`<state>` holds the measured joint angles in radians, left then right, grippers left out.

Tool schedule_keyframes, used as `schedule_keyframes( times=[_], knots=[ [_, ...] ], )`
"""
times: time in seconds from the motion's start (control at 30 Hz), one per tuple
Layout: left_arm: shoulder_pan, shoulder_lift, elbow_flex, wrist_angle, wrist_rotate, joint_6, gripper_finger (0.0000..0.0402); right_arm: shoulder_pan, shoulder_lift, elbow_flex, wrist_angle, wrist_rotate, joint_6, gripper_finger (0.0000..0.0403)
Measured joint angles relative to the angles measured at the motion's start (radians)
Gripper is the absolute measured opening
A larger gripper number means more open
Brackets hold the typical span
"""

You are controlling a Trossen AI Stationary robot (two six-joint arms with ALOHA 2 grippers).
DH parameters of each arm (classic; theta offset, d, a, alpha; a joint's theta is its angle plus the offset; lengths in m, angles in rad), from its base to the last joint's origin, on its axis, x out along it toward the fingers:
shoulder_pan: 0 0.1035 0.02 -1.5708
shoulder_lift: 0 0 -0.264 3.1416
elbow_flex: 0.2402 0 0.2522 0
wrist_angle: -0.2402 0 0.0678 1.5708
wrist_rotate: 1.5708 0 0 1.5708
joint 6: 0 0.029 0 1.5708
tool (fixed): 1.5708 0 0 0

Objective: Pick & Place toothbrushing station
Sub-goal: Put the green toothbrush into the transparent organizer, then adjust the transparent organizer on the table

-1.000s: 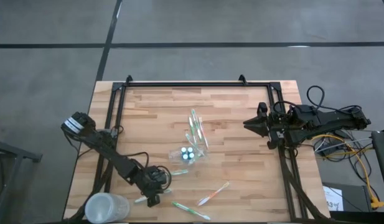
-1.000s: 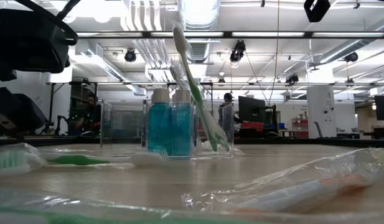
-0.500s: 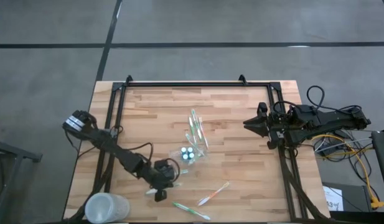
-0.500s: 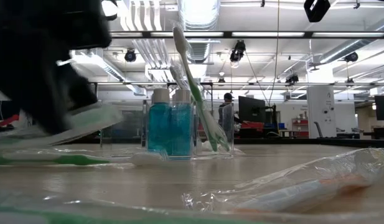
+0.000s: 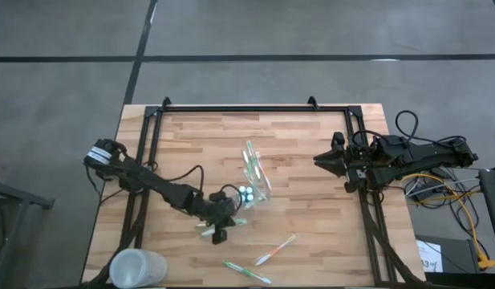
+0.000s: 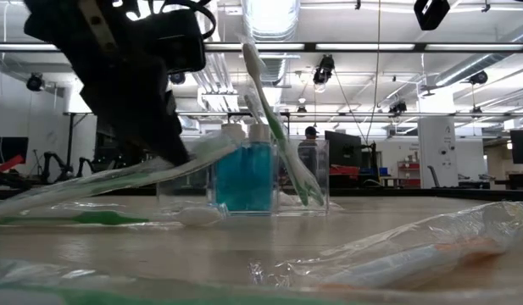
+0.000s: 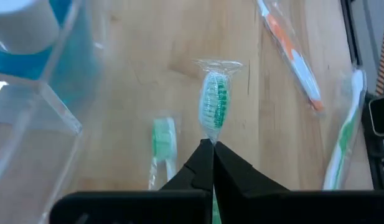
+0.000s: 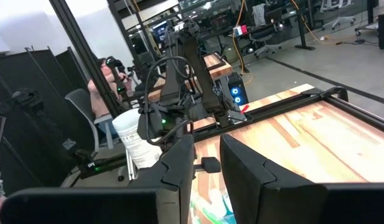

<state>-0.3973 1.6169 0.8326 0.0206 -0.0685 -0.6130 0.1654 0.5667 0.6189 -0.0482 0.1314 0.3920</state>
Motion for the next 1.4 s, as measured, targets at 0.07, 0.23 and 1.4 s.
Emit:
schedule_keyframes(
  times=[0.07,0.23,1.4],
  knots=[
    [0.008,0.003,0.000,0.013,0.001,0.005,0.0005,0.000,0.000,0.000,0.000,0.000,0.000,0.0080],
    [0.008,0.022,0.003,0.018,0.000,0.019,0.0009,0.000,0.000,0.000,0.000,0.000,0.000,0.0074],
    [0.009,-0.079,0.005,-0.120,0.033,0.048,0.0108,0.000,0.000,0.000,0.000,0.000,0.000,0.0072]
  ],
)
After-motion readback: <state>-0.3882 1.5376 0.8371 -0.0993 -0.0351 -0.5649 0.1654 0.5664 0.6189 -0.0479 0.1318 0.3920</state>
